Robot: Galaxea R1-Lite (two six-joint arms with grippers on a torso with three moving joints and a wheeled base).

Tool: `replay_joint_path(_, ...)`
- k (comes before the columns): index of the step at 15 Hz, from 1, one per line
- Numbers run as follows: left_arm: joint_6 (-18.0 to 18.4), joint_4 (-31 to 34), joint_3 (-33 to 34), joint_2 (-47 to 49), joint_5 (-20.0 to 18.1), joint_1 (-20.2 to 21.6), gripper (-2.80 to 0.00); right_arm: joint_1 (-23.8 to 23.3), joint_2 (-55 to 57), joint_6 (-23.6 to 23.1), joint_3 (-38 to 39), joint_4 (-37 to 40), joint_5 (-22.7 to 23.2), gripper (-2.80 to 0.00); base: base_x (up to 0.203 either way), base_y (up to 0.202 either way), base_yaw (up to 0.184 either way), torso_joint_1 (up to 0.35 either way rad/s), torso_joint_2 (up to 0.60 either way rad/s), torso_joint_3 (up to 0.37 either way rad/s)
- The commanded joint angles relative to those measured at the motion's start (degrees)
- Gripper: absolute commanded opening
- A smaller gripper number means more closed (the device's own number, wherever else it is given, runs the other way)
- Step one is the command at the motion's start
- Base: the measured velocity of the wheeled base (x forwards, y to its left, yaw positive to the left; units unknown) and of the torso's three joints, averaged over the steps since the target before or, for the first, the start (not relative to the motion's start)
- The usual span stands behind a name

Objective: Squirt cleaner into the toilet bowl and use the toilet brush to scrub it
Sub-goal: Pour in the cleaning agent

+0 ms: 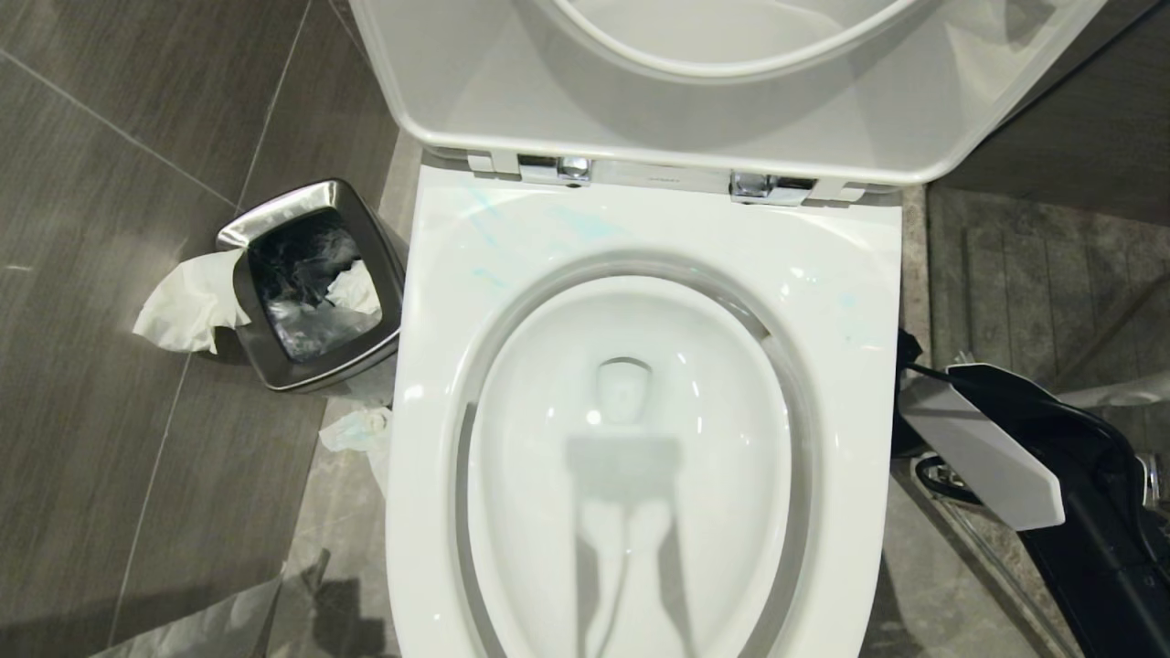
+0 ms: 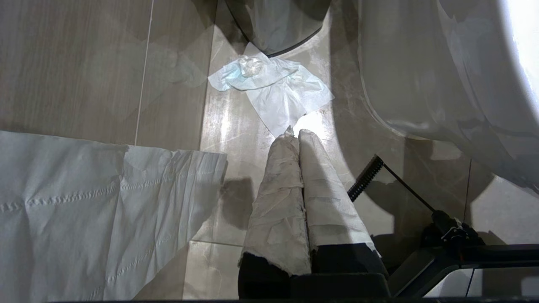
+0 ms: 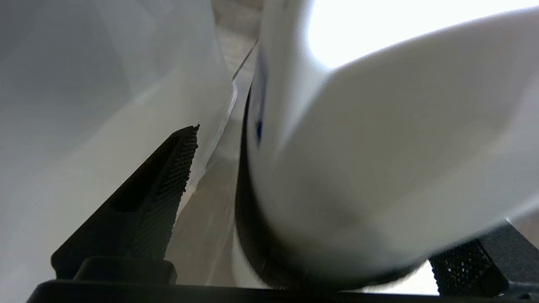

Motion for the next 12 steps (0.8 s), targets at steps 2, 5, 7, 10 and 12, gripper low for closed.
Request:
replay_joint_path(2,0.0,0.0,0.1,0.0,0.0,0.0,-2.8,-0.1,0.8,-0.3,-1.4,-0.5,0.0,0.0,0.0,0.0,0.0,0.0,0.0,0.0)
replay_joint_path(5,0.0,0.0,0.1,0.0,0.0,0.0,-2.8,-0.1,1.7,-0.7,-3.3,-0.5,0.0,0.0,0.0,0.0,0.0,0.0,0.0,0.0)
replay_joint_path(7,0.0,0.0,0.1,0.0,0.0,0.0,-2.8,-0.1,2.1,-1.0,-4.2,-0.5,0.1,0.0,0.0,0.0,0.0,0.0,0.0,0.0)
replay_joint_path(10,0.0,0.0,0.1,0.0,0.0,0.0,-2.8,-0.1,2.2,-1.0,-4.3,-0.5,0.1,0.0,0.0,0.0,0.0,0.0,0.0,0.0)
replay_joint_path(12,0.0,0.0,0.1,0.0,0.0,0.0,-2.8,-0.1,2.5,-1.4,-4.6,-0.5,0.1,0.0,0.0,0.0,0.0,0.0,0.0,0.0)
